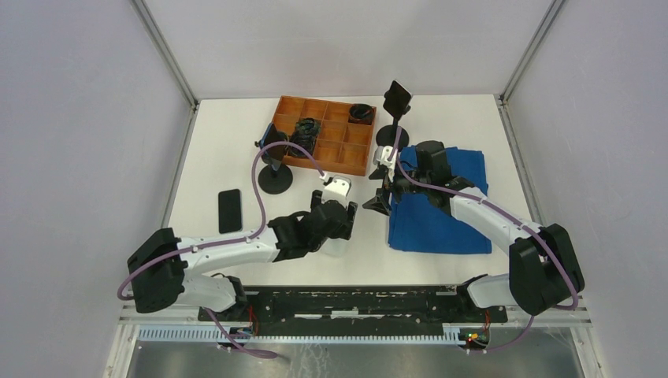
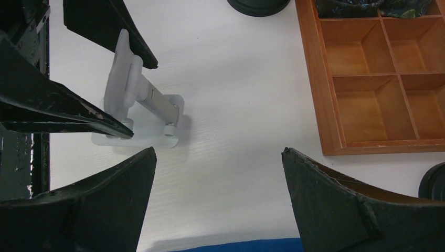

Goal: Place the phone on the phone stand
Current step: Move the phone stand to the center of the board.

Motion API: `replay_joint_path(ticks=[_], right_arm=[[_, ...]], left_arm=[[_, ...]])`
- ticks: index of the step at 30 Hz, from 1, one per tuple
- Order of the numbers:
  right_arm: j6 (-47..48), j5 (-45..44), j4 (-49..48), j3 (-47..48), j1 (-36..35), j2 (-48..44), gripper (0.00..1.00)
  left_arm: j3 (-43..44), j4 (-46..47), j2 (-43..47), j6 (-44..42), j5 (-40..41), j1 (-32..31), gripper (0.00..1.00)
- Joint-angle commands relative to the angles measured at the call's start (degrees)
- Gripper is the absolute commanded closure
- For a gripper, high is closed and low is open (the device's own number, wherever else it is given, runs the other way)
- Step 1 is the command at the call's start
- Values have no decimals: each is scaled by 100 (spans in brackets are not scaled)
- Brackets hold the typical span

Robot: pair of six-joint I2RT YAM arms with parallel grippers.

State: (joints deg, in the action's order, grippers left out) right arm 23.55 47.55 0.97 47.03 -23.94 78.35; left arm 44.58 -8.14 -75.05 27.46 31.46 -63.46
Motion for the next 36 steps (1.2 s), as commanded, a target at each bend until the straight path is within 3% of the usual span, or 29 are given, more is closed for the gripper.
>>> replay_joint_path(ticks=[1, 10, 23, 29, 36], right_arm=[[63, 53, -114, 211, 26, -121, 3], [75, 61, -113, 211, 33, -134, 3], [79, 70, -113, 211, 40, -113, 3], [79, 70, -114, 208, 39, -109, 3], [79, 79, -111, 211, 40, -118, 3]], left_arm=[[397, 292, -298, -96, 713, -15, 78], [896, 57, -1105, 276, 1711, 27, 58], [1045, -32, -1680, 812, 1256, 323, 33], [1032, -39, -1559, 827, 994, 327, 10], [934, -65, -1275, 827, 745, 326, 5]])
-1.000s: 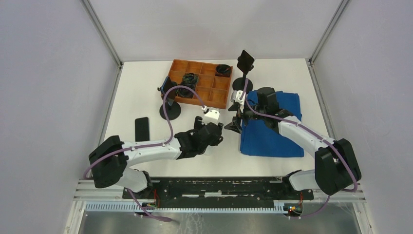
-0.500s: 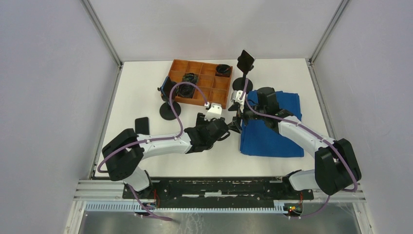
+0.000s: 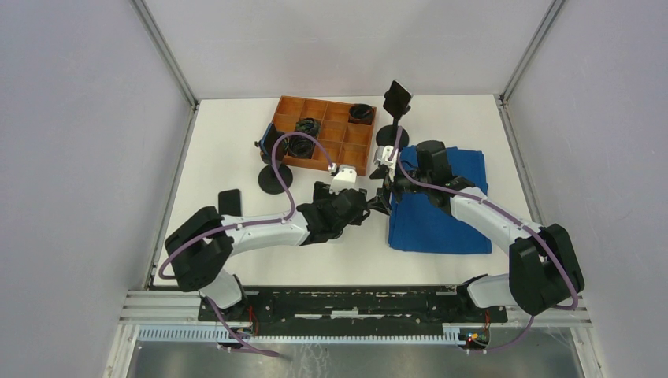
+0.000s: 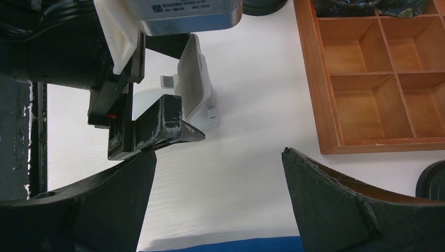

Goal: Place the phone on the phone stand
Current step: Move the phone stand to the center of the board.

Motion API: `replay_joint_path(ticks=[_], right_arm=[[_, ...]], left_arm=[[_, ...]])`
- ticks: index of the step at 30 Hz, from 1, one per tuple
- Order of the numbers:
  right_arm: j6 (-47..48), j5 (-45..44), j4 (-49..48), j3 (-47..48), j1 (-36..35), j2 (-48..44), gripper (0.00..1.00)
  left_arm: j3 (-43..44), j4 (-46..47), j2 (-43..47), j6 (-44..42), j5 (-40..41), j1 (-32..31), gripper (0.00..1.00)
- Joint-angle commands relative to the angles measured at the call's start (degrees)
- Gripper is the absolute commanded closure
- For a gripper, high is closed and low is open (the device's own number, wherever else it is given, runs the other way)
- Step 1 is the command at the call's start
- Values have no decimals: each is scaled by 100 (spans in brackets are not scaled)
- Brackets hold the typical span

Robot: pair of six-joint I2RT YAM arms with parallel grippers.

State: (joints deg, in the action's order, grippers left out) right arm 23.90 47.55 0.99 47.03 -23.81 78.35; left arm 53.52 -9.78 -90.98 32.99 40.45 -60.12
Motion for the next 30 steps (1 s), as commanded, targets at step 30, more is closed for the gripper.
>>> replay_joint_path(ticks=[30], right_arm=[[45, 88, -117, 219, 27, -118, 2]], left_arm=[[-70, 38, 2040, -1052, -927, 292, 0]])
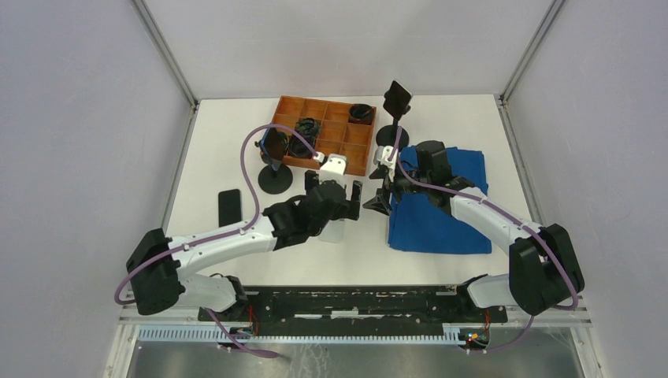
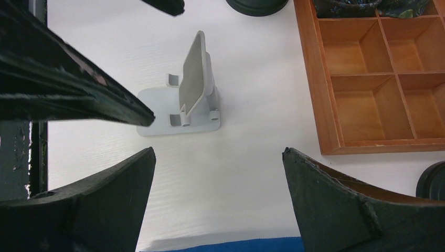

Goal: Place the phone on the phone stand
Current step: Move the phone stand to the center of the board, then pick up the phone at the center of the board.

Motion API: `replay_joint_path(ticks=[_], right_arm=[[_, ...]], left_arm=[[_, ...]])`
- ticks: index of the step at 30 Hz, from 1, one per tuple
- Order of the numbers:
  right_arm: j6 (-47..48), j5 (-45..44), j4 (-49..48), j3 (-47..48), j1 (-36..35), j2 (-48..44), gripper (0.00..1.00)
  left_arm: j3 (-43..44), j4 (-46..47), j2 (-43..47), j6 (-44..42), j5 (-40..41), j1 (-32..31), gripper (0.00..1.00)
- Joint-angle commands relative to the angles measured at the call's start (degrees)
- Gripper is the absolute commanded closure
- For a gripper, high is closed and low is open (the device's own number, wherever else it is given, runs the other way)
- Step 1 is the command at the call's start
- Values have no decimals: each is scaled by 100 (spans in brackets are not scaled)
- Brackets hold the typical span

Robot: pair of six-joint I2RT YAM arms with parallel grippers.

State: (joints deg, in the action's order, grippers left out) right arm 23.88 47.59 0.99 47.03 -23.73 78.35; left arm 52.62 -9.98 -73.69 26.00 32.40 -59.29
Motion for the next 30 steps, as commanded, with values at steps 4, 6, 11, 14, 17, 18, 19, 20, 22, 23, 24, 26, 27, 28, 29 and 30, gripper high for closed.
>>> replay_joint_path(ticks=[4, 6, 11, 14, 17, 18, 19, 20, 22, 23, 24, 26, 27, 28, 29, 30], right_arm=[[47, 84, -111, 219, 19, -112, 2], [47, 83, -117, 219, 21, -110, 2], [55, 83, -116, 220, 24, -95, 2], [56, 83, -112, 219, 27, -98, 2], [49, 83, -113, 219, 22, -86, 2], [47, 83, -117, 219, 20, -92, 2], [47, 85, -109, 219, 18, -95, 2], [47, 76, -116, 220, 20, -98, 2], [47, 79, -116, 219, 25, -102, 2], [47, 75, -116, 219, 25, -104, 2], [47, 75, -116, 219, 21, -108, 2], [47, 75, -117, 219, 34, -102, 2], [47, 75, -116, 219, 31, -106, 2], [47, 77, -113, 219, 32, -103, 2], [47, 75, -117, 219, 29, -107, 2], [42, 83, -115, 219, 33, -110, 2]], left_arm=[[-114, 65, 627, -367, -414, 508, 0], [-189, 51, 774, -374, -527, 662, 0], [-295, -150, 1212, -465, -769, 1097, 0], [-269, -381, 1496, -583, -994, 1443, 0], [-122, -692, 1702, -741, -1236, 1835, 0], [-79, -801, 1743, -798, -1311, 1968, 0], [10, -890, 1778, -862, -1362, 2083, 0], [80, -998, 1805, -927, -1394, 2182, 0], [190, -1171, 1846, -1061, -1382, 2323, 0], [222, -1263, 1875, -1144, -1348, 2369, 0], [249, -1297, 1909, -1186, -1305, 2426, 0], [253, -1429, 1992, -1305, -1218, 2548, 0], [238, -1471, 2043, -1361, -1146, 2606, 0], [213, -1506, 2102, -1433, -1038, 2662, 0], [167, -1530, 2160, -1504, -896, 2705, 0], [112, -1537, 2250, -1566, -748, 2767, 0]])
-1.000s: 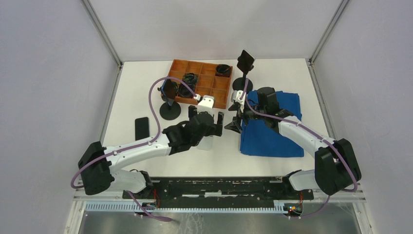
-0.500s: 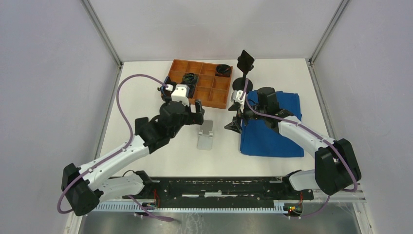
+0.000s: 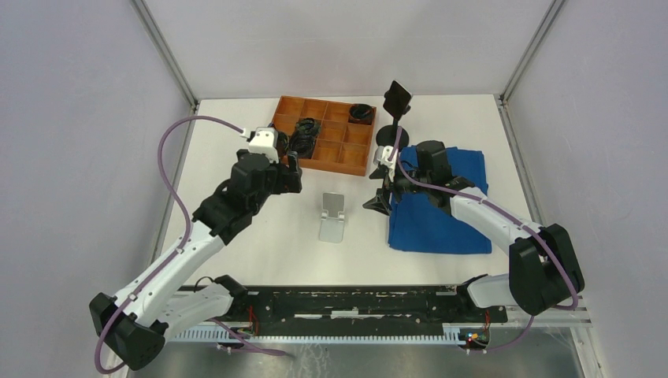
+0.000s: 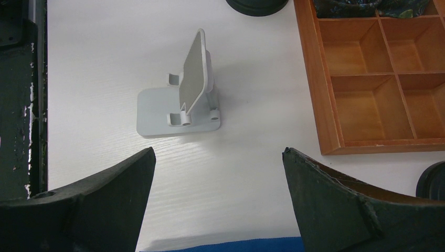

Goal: Place the phone on the phone stand
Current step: Pick up the phone at the center of the board.

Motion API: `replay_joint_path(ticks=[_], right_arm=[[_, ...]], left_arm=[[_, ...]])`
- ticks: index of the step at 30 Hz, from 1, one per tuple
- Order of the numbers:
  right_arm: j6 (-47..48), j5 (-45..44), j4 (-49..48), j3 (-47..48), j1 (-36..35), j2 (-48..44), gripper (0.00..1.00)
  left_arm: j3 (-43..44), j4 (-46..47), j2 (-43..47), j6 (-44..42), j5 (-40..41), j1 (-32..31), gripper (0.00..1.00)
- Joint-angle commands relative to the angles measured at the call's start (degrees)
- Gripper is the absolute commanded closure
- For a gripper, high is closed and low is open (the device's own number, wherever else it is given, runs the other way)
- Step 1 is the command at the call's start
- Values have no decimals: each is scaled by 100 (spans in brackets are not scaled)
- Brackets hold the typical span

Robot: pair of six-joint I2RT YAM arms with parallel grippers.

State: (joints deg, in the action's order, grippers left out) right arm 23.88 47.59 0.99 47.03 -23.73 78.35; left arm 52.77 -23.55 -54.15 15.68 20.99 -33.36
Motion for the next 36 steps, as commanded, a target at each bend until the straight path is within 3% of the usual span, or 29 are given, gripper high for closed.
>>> replay_joint_path(ticks=[1, 11, 22, 36], right_arm=[[39, 88, -112, 219, 35, -109, 2], [29, 93, -115, 219, 29, -128, 2], [29, 119, -115, 219, 29, -158, 2], [20, 154, -112, 228, 30, -195, 2]], left_arm=[[33, -180, 334, -592, 552, 204, 0], [-470, 9, 326, -891, 883, 923, 0], [-549, 248, 135, -689, 88, 2232, 0], [-512, 225, -392, -495, -470, 3257, 0]])
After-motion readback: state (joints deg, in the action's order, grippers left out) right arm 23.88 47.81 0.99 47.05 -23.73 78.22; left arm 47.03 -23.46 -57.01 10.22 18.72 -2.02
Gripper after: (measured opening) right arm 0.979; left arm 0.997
